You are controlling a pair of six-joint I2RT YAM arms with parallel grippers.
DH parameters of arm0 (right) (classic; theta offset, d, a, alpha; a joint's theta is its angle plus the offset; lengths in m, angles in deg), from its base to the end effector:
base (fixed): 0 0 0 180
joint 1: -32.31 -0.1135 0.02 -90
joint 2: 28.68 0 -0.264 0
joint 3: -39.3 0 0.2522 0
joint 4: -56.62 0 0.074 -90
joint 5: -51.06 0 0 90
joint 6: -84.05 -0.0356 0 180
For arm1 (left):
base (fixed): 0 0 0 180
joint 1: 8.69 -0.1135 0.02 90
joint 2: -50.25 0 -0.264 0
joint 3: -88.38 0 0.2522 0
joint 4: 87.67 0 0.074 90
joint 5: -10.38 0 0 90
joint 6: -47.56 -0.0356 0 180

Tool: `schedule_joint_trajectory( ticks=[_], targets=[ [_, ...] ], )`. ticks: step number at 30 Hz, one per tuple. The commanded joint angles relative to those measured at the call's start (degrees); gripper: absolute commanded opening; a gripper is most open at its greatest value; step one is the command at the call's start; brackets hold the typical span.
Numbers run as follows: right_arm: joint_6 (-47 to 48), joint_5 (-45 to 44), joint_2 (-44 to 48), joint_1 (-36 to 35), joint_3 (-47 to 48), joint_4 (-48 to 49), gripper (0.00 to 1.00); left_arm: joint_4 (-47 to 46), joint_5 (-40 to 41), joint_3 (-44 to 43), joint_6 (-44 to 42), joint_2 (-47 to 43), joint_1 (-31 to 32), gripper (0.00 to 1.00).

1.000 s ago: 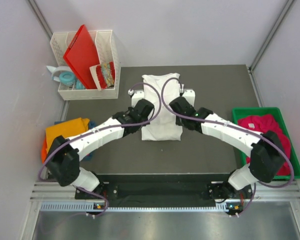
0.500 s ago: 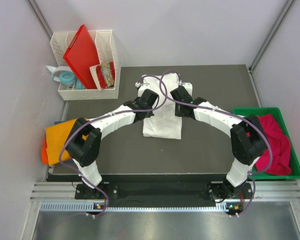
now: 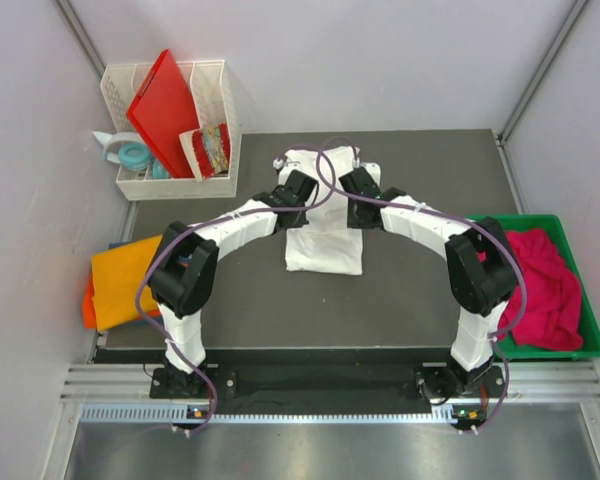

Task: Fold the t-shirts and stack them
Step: Fold the folded rectangular tshirt in 1/3 of the way

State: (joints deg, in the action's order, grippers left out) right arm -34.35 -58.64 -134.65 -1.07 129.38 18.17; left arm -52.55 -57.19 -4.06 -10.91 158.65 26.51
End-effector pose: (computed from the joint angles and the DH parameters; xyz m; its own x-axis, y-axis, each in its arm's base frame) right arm 0.3388 0.2089 0.2109 -0.7651 0.0321 -0.6431 0.0114 0.9993 0.0364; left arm 0.3453 -0.2270 0.2115 -0.7181 -0.0850 -0.6907 -0.0453 0.9961 -0.0755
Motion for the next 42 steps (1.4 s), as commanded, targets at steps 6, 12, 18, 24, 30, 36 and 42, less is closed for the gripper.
schedule_joint_trajectory(
  ticks=[6,12,18,24,30,36,42],
  targets=[
    [1.4,0.6,2.7,0.3,6.0,2.3,0.60,-2.2,2.9,-5.5,-1.2,-2.4,-0.5,0.49],
    [0.5,3.3,6.0,-2.4,2.2,4.5,0.31,-2.0,-2.0,-2.0,1.7,-6.9,-0.2,0.40],
    [-1.7,6.1,4.2,-5.2,-0.4,4.8,0.00,-3.9,-6.6,5.8,6.5,-9.2,0.3,0.00],
    [-3.8,8.0,2.4,-5.9,-2.1,5.3,0.00,-5.3,-12.1,9.1,7.2,-8.7,1.1,0.00],
    [-5.3,8.9,0.6,-5.5,-4.0,5.0,0.00,-3.7,-16.1,8.3,7.2,-3.9,1.4,0.00],
    [-6.1,10.1,-0.8,-4.7,-7.1,4.6,0.00,-3.3,-18.4,11.3,8.6,-1.0,1.4,0.00],
    [-7.6,12.2,-0.2,-5.1,-14.1,6.5,0.00,-5.6,-19.7,18.1,10.3,-1.3,2.2,0.00]
  ],
)
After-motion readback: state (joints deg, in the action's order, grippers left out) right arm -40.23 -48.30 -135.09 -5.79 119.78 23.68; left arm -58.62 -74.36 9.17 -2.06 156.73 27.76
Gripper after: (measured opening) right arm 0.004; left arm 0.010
